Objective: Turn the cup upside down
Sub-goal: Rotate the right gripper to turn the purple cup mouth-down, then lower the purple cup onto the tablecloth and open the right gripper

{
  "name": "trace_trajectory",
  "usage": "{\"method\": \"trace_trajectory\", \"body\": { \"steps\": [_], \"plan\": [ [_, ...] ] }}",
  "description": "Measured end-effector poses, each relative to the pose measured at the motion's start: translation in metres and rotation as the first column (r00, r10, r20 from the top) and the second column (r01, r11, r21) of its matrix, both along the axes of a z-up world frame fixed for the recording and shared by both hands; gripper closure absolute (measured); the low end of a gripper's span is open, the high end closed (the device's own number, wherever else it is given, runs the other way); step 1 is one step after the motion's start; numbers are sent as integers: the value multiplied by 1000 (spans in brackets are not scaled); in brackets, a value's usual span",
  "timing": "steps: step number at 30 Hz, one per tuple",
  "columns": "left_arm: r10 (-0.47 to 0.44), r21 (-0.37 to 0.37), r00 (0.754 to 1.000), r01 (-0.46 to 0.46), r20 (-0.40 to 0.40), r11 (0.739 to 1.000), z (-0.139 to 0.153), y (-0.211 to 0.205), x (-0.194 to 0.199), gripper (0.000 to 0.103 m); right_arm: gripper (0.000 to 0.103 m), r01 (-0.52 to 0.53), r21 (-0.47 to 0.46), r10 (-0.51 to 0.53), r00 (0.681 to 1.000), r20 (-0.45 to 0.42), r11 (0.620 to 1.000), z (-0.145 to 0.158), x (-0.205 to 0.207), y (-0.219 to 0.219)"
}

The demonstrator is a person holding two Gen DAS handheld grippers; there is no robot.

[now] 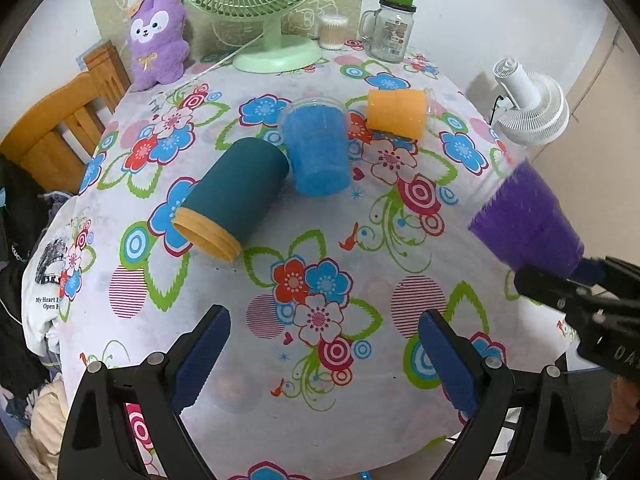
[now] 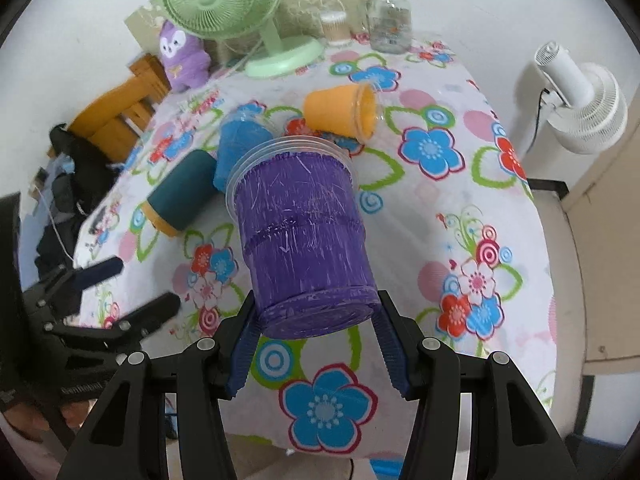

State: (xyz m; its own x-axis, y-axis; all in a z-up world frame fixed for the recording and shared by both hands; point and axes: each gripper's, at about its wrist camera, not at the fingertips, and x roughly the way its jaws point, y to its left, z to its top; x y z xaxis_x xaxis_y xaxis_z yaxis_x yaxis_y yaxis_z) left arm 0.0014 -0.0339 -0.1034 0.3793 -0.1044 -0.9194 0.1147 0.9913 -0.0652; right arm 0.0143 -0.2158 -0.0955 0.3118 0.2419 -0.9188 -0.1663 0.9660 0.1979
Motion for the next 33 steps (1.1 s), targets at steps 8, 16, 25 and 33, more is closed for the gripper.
{"method": "trace_trajectory", "body": {
  "steps": [8, 16, 25, 33],
  "plan": [
    [-25, -4, 1000, 25, -10, 1000, -8, 10, 5, 7, 45, -44, -66, 39, 996, -85, 997, -7, -2, 19],
    [-76, -15, 997, 76, -6, 997, -17, 16, 8, 7, 45, -152, -152, 124, 976, -181, 977, -13, 4, 44],
    [-116, -38, 993, 115, -32, 993, -32, 23, 15, 7, 45, -283, -212, 211, 928, -308, 936, -31, 19, 77],
    [-85, -73, 994, 80, -71, 994, -43, 43, 31, 7, 44, -361, -205, 270, 890, -368, 910, -43, 40, 104]
  ]
}}
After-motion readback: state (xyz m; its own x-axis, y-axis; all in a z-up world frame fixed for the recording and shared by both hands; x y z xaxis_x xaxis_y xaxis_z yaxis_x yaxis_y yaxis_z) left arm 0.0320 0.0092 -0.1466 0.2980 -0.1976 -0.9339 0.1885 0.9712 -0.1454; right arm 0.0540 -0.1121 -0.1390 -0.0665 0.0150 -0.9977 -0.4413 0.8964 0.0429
